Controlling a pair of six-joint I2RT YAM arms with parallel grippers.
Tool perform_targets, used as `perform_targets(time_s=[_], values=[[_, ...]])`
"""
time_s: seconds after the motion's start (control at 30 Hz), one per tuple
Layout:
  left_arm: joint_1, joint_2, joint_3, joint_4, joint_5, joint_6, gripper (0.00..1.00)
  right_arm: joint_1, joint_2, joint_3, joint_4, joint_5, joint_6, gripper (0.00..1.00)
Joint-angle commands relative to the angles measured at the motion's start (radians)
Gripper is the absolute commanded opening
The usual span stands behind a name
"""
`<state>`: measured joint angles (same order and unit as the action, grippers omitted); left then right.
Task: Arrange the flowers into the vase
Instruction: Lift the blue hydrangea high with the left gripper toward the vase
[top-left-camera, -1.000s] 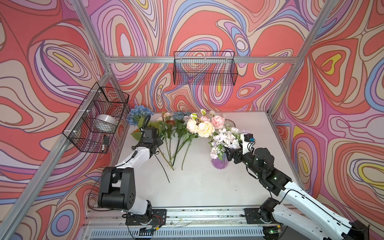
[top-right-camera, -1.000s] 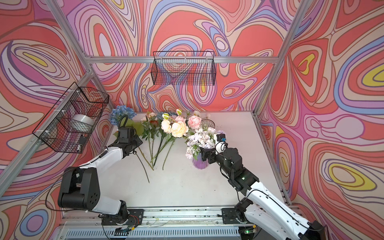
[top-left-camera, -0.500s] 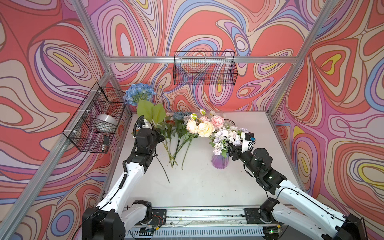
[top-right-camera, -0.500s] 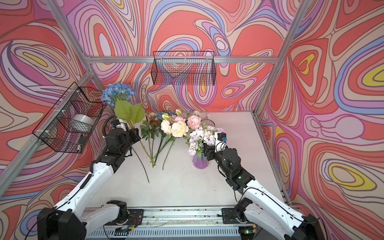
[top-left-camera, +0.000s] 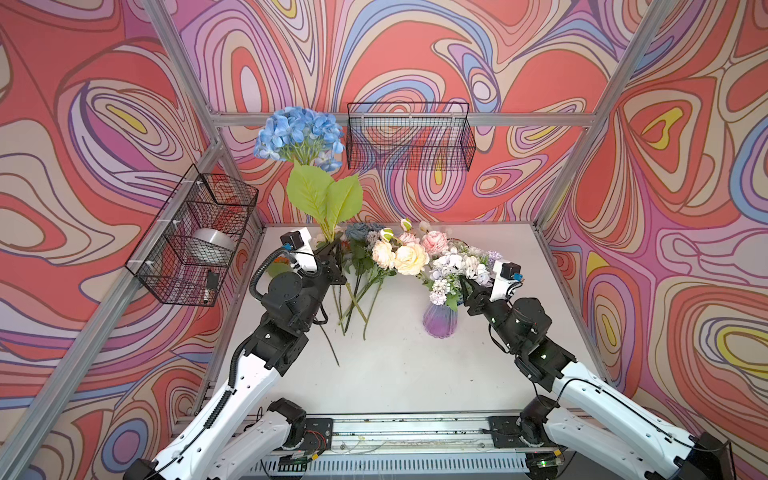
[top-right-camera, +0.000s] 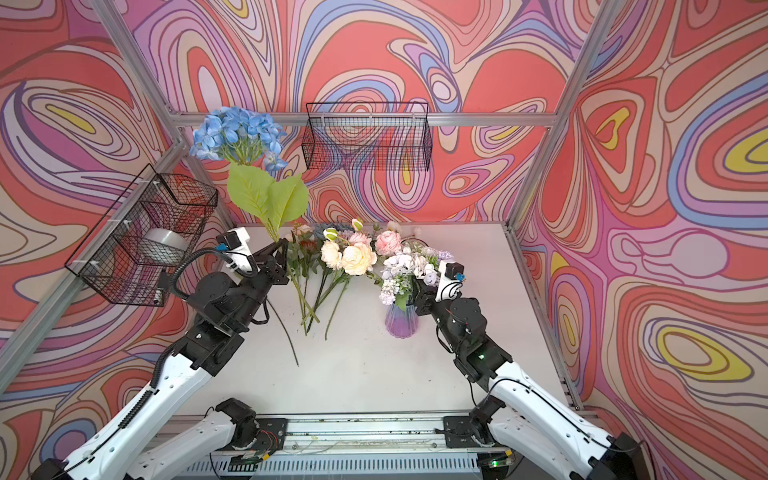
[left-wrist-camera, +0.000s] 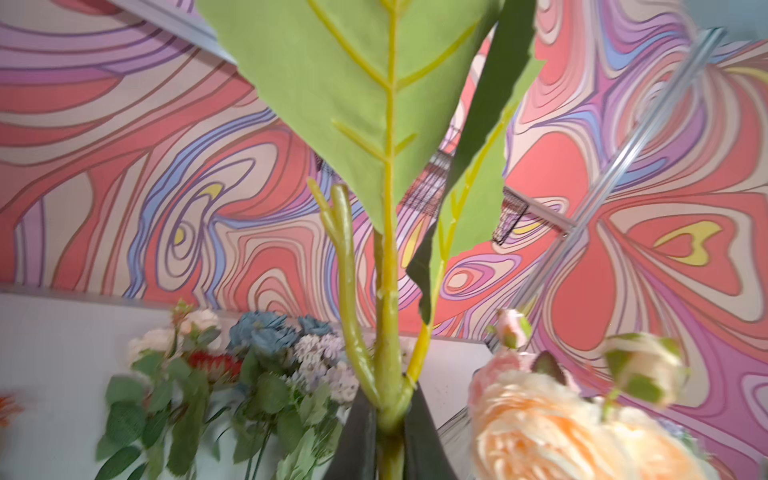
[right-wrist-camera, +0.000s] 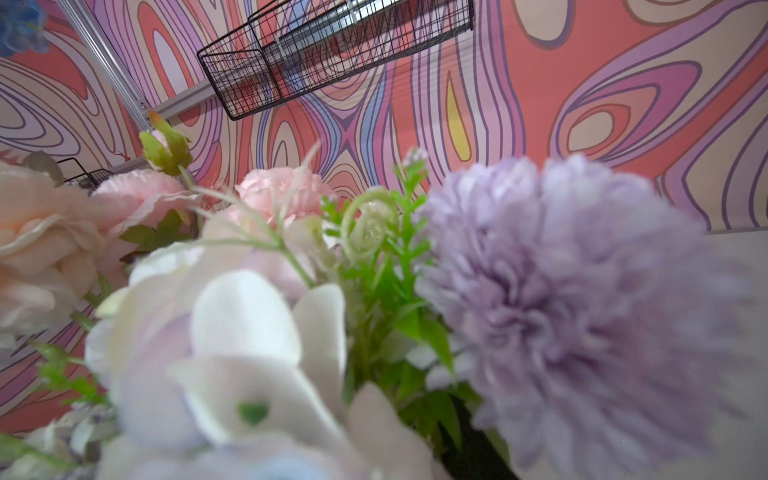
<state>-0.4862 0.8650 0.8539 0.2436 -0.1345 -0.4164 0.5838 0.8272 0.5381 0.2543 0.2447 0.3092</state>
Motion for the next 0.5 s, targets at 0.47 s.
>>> perform_targets(time_s=[0.47], values=[[-0.215, 0.108, 0.127, 0.400, 0.139, 0.103, 0.00, 0.003, -0.023, -0.001, 0.106, 0.147, 0.214, 0.45]])
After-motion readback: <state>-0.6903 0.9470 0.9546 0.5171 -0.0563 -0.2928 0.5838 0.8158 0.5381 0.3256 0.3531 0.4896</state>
